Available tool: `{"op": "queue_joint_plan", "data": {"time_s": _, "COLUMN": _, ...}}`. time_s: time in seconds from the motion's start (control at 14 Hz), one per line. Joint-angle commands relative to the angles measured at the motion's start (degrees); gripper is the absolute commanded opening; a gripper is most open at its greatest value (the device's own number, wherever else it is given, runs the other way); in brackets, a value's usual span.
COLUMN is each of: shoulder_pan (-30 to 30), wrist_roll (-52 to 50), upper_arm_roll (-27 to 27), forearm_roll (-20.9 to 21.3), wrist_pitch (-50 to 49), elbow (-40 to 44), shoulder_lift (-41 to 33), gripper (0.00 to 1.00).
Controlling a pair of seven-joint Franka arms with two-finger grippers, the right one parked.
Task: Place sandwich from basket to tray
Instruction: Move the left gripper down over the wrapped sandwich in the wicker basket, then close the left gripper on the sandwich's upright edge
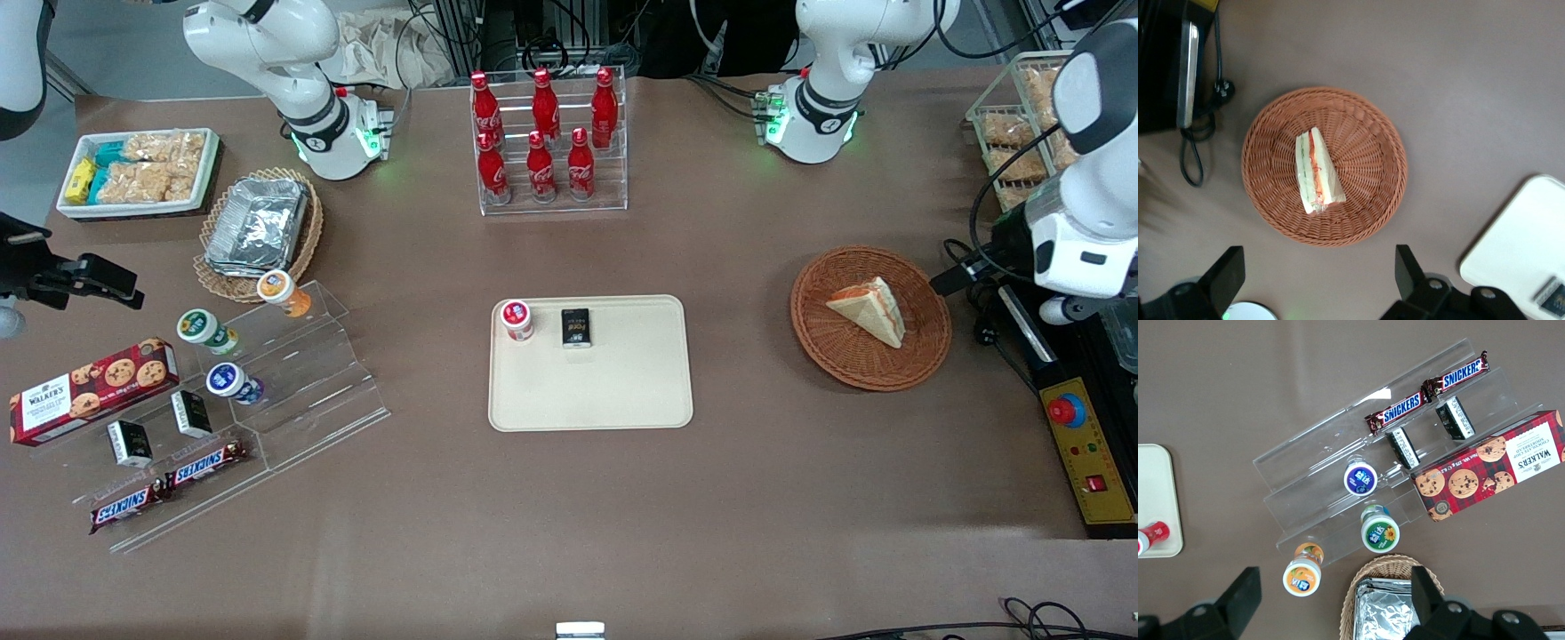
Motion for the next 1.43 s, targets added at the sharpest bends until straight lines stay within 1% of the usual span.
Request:
{"op": "queue_joint_plan", "data": {"time_s": 0.0, "shoulder_pan": 0.07, "wrist_roll": -6.12, "upper_arm_roll": 0.07, "forearm_roll": 1.19, "wrist_pitch": 9.89, "elbow": -13.09, "shoulder_lift": -5.18, "gripper": 1.0}}
{"op": "queue_joint_plan", "data": {"time_s": 0.21, "shoulder_pan": 0.77, "wrist_roll": -10.52, "upper_arm_roll": -0.02, "forearm_roll": 1.19, "wrist_pitch": 18.6, "elbow": -19.78, "shoulder_lift": -4.92, "gripper": 1.0}}
{"op": "queue_joint_plan", "data": {"time_s": 0.29, "shoulder_pan": 0.86, "wrist_roll": -10.88, "upper_arm_roll": -0.02, "forearm_roll": 1.19, "wrist_pitch": 20.97, "elbow": -22.15, "shoulder_lift": -4.83, "gripper": 1.0}}
{"op": "queue_joint_plan", "data": {"time_s": 0.5, "shoulder_pan": 2.0, "wrist_roll": -11.59, "upper_arm_roll": 0.07, "forearm_roll": 1.1, "wrist_pitch": 32.21, "elbow": -30.94, "shoulder_lift": -4.57, "gripper": 1.0}}
{"op": "queue_joint_plan", "data": {"time_s": 0.64, "shoulder_pan": 2.18, "wrist_roll": -11.59, "upper_arm_roll": 0.15, "forearm_roll": 1.1, "wrist_pitch": 37.15, "elbow": -34.73, "shoulder_lift": -3.95, "gripper": 1.0}}
{"op": "queue_joint_plan", "data": {"time_s": 0.79, "shoulder_pan": 2.79, "wrist_roll": -11.59, "upper_arm_roll": 1.12, "forearm_roll": 1.1, "wrist_pitch": 40.06, "elbow": -36.58, "shoulder_lift": -2.81, "gripper": 1.0}}
{"op": "queue_joint_plan", "data": {"time_s": 1.07, "shoulder_pan": 2.88, "wrist_roll": -11.59, "upper_arm_roll": 2.17, "forearm_roll": 1.02, "wrist_pitch": 42.26, "elbow": -37.9, "shoulder_lift": -1.06, "gripper": 1.0}}
{"op": "queue_joint_plan", "data": {"time_s": 1.36, "shoulder_pan": 2.71, "wrist_roll": -12.2, "upper_arm_roll": 2.09, "forearm_roll": 0.49, "wrist_pitch": 49.37, "elbow": -39.58, "shoulder_lift": 2.89, "gripper": 1.0}}
